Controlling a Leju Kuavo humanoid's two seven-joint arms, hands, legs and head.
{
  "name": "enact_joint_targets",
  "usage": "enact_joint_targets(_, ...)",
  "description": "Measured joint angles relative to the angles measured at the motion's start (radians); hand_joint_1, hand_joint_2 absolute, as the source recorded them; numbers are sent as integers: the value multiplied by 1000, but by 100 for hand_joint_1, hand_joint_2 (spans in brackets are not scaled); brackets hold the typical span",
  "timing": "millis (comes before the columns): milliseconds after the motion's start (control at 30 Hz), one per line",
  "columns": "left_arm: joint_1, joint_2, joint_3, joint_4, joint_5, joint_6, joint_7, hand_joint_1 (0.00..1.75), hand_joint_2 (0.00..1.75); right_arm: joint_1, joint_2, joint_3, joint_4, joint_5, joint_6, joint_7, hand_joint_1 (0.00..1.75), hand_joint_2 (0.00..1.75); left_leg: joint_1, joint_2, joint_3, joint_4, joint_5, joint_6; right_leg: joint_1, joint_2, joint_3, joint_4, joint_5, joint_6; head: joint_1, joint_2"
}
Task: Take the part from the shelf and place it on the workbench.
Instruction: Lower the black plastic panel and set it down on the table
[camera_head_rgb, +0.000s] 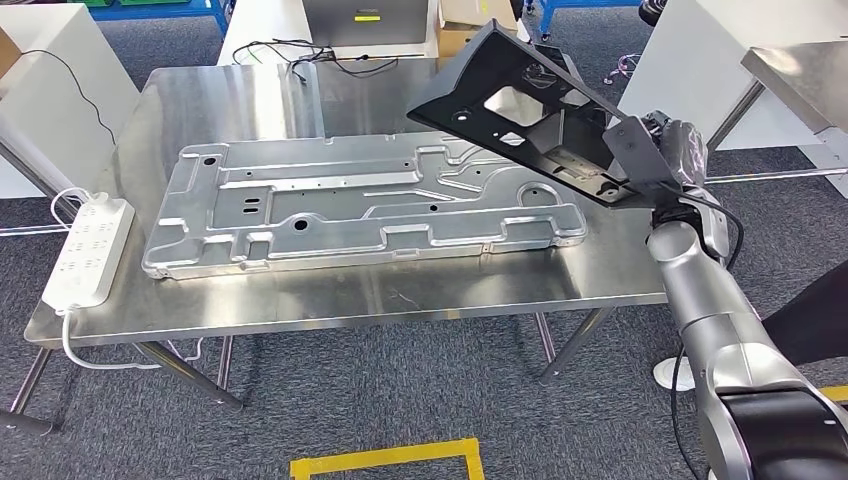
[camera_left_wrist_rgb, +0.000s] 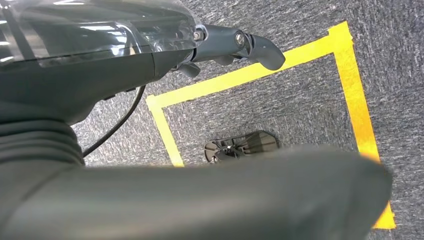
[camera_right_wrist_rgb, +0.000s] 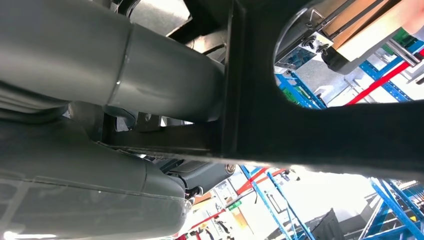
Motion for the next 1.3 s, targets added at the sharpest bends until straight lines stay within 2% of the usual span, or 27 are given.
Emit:
enact_joint_targets(33, 0, 0, 0, 0, 0, 0, 0, 0, 0, 1, 0, -1, 0, 1, -1, 0, 168, 0, 0, 0, 0, 0, 0, 0, 0, 0, 0, 0, 0, 0, 0, 0)
enact_joint_targets(133, 0, 0, 0, 0, 0, 0, 0, 0, 0, 1, 0, -4, 0, 4, -3, 2, 37, 0, 0, 0, 0, 0, 0, 0, 0, 0, 0, 0, 0, 0, 0, 0)
enact_joint_targets(167, 0, 0, 0, 0, 0, 0, 0, 0, 0, 2, -1, -4, 0, 6, -5, 3, 0, 0, 0, 0, 0, 0, 0, 0, 0, 0, 0, 0, 0, 0, 0, 0)
enact_joint_targets(700, 0, 0, 0, 0, 2, 0, 2, 0, 0, 2, -7, -19, 0, 13, -7, 54, 0, 0, 0, 0, 0, 0, 0, 0, 0, 0, 0, 0, 0, 0, 0, 0)
enact_joint_targets(1067, 0, 0, 0, 0, 3, 0, 3, 0, 0, -10, -12, -31, 18, 0, 5, 60, 0, 0, 0, 0, 0, 0, 0, 0, 0, 0, 0, 0, 0, 0, 0, 0)
enact_joint_targets(1167, 0, 0, 0, 0, 6, -1, 0, 0, 0, -25, -26, -45, 40, -39, 37, 64, 0, 0, 0, -1, 0, 0, 0, 0, 0, 0, 0, 0, 0, 0, -1, 0)
enact_joint_targets(1300, 1, 2, 0, 0, 5, -3, 0, 0, 0, -89, -69, -89, 149, -90, 89, 56, 0, 0, -1, -1, 0, 0, 0, 0, -1, -1, 0, 0, 0, 0, 0, 0)
